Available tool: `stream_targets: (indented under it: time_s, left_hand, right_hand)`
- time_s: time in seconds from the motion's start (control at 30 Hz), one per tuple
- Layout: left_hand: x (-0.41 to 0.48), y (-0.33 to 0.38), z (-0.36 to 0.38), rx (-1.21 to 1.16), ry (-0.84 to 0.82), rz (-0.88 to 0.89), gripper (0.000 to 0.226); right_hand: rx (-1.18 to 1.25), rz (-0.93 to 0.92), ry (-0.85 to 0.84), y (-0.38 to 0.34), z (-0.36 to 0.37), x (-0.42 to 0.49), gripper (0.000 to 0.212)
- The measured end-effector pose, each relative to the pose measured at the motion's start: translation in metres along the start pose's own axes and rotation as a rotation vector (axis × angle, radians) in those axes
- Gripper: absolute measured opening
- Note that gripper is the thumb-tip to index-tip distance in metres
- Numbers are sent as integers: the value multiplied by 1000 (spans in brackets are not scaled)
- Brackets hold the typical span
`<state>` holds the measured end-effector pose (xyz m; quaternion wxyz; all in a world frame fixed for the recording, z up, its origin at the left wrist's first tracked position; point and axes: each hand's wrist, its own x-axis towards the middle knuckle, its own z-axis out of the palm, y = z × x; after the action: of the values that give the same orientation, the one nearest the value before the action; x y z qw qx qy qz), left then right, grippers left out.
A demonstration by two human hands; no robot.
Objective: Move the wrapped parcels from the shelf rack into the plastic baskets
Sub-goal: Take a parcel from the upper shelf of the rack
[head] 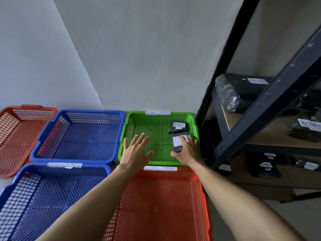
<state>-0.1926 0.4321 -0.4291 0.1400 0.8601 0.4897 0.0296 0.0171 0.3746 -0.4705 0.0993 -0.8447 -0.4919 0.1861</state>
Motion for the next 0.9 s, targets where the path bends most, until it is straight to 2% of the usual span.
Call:
stream_targets:
  time_s: [0.17, 0.27, 0.43, 0.57, 0.77, 0.9]
  left_hand:
    - [11, -6, 11, -28, -63, 39, 66]
    - [16, -10, 18, -60, -114, 54, 65]
    - [18, -17, 34, -54, -185, 76, 62]
    - [16, -19, 39, -76, -225, 59, 58]
    - [10, -19, 39, -89, -243, 34, 50]
    - [8, -21, 33, -63, -219, 41, 51]
  right_hand:
    - [-46, 21, 22, -1, 14, 4, 72]
    - [-65, 89, -39, -3, 21, 7, 75]
    - [-107, 212, -175, -11, 23, 18, 98]
    - [-89, 227, -222, -19, 26, 22, 93]
    - [-43, 281, -206, -20, 37, 15, 86]
    - [-37, 223, -189, -17, 26, 10, 78]
